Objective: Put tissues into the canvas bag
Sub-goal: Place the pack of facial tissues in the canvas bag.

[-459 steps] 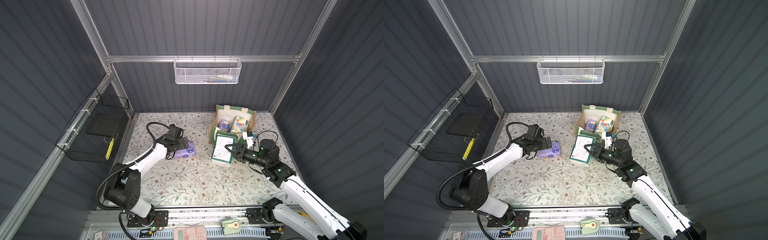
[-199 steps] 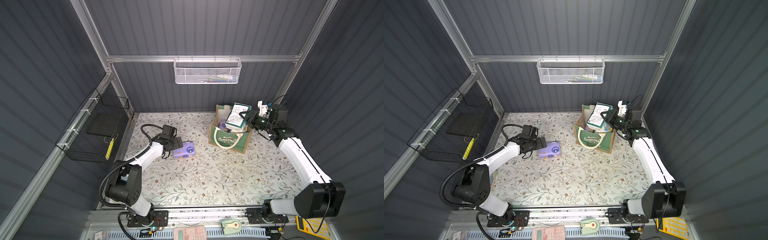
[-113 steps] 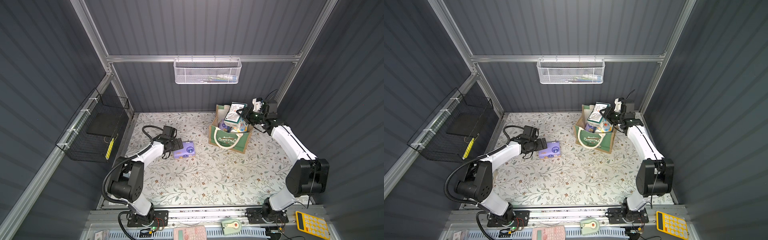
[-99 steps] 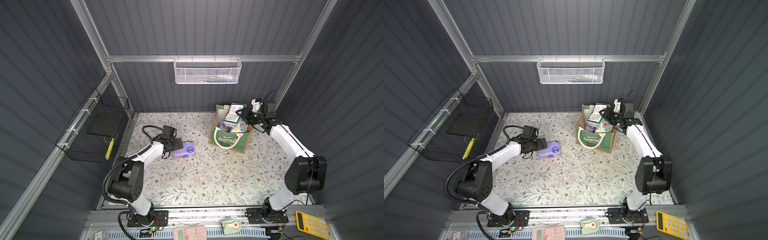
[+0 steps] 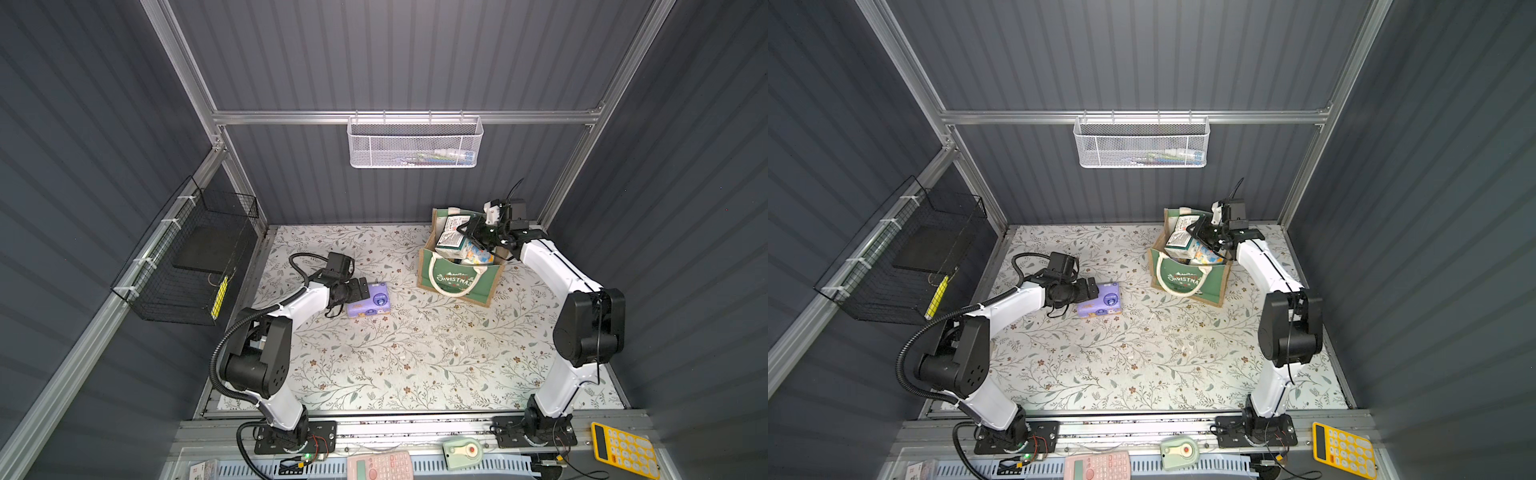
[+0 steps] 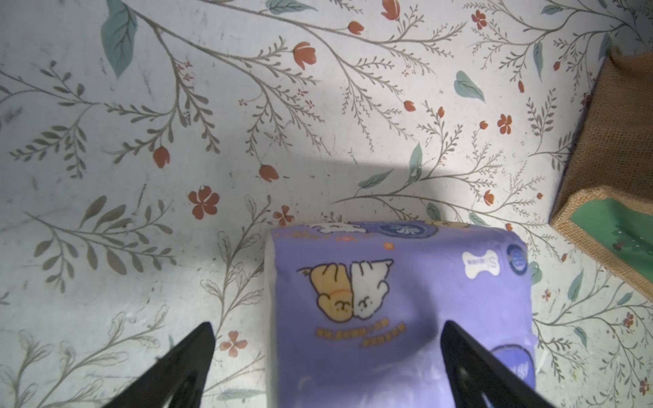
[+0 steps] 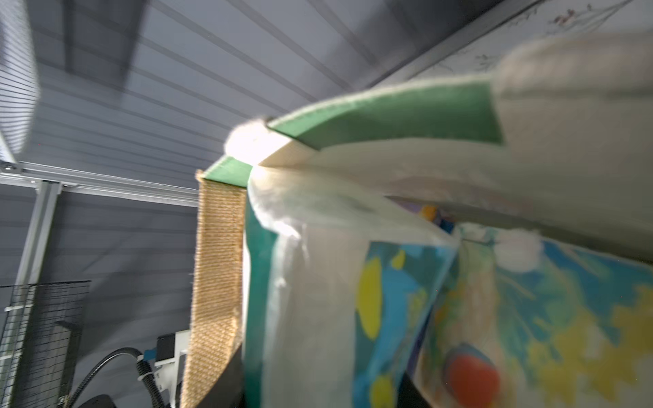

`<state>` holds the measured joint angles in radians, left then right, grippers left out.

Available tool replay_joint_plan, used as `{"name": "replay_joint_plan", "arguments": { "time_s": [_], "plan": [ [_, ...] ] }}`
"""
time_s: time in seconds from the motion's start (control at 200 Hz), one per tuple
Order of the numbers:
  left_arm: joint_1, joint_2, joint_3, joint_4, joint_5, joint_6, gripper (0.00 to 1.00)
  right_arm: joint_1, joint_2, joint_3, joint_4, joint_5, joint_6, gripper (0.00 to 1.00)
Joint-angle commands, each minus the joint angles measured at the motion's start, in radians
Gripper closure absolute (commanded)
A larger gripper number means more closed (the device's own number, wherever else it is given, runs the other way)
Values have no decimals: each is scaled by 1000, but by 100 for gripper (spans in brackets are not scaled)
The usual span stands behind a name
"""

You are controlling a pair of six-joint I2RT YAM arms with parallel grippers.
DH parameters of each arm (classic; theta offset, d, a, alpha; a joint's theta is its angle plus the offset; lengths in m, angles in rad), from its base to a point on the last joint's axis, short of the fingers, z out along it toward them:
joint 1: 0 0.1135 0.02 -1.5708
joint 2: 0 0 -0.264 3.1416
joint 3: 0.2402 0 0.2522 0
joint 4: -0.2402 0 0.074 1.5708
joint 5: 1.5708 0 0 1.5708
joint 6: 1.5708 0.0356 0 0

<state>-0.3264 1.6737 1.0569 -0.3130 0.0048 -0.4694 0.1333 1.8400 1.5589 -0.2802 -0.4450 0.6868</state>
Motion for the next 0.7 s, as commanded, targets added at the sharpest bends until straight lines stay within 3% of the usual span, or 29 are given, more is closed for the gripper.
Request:
{"name": "replay_joint_plan", "arguments": {
  "time_s": [0.0,0.32,0.59,0.695],
  "plan": [
    [4,-5,-8,3,22,24,0,17,25,46,-18,9,-19,59],
    [4,2,11,2,-5,21,0,43,92,85,-98,36,-48,57],
    [4,30,56,-6,9,38,0,40,94,101,-157,100,-75,46],
    [4,48,85,-4,8,55,0,40,80,95,-184,201,-92,38]
  ]
}}
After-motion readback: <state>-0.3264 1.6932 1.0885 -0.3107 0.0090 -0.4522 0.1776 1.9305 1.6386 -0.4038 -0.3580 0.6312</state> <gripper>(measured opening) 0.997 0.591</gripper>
